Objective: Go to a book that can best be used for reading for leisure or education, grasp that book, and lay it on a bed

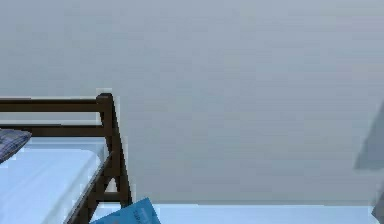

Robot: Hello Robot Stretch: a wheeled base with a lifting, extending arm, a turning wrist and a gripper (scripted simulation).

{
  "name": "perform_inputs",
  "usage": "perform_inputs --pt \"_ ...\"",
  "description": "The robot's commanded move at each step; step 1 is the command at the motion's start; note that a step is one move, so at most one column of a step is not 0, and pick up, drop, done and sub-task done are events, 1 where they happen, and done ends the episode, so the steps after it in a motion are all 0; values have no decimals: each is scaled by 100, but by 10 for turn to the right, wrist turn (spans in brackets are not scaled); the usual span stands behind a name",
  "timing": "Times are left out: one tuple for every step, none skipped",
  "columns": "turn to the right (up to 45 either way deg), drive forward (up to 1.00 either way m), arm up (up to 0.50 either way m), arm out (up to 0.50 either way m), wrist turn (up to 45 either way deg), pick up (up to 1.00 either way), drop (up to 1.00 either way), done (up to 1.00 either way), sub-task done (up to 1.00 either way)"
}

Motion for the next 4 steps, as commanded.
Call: perform_inputs --pt "-60 0 0 0 0 0 0 0 0" --pt "450 0 0 0 0 0 0 0 0" --pt "450 0 0 0 0 0 0 0 0" --pt "270 0 0 0 0 0 0 0 0"
